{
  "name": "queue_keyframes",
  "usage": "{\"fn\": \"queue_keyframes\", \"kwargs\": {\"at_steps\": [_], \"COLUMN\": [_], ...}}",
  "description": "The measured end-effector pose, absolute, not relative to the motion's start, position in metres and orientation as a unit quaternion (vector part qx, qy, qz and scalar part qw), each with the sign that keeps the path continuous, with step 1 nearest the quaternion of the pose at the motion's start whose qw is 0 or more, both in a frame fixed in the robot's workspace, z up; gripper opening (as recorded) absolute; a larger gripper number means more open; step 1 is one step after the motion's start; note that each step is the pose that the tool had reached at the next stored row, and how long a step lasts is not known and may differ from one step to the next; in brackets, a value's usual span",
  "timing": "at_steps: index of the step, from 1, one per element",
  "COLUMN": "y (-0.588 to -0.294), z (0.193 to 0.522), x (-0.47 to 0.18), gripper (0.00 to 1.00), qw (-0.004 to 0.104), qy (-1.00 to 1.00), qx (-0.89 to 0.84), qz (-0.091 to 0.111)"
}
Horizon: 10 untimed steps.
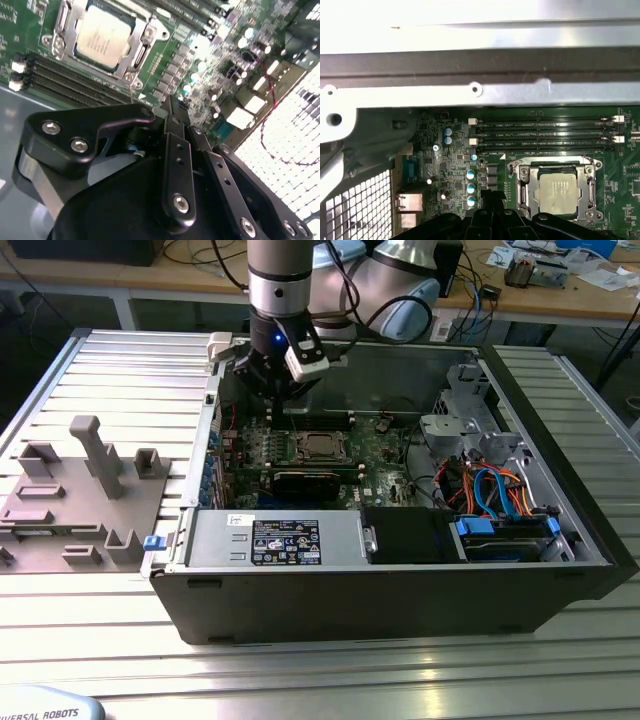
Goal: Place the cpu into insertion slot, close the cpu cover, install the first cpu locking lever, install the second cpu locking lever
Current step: 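Install the first cpu locking lever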
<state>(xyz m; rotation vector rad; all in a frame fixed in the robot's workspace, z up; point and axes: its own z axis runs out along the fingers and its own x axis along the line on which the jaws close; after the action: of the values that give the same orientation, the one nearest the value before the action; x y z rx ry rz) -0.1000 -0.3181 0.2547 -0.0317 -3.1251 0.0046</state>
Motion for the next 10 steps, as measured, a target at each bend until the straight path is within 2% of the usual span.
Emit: {"fn": "queue_keyframes", "kwargs": {"at_steps": [10], "y": [-0.304], "z": [0.256], "x": [-0.1], "gripper": [0.11], "qw": [0.008], "qy": [-1.0], "qx": [-0.003], "qz": [0.001]}}
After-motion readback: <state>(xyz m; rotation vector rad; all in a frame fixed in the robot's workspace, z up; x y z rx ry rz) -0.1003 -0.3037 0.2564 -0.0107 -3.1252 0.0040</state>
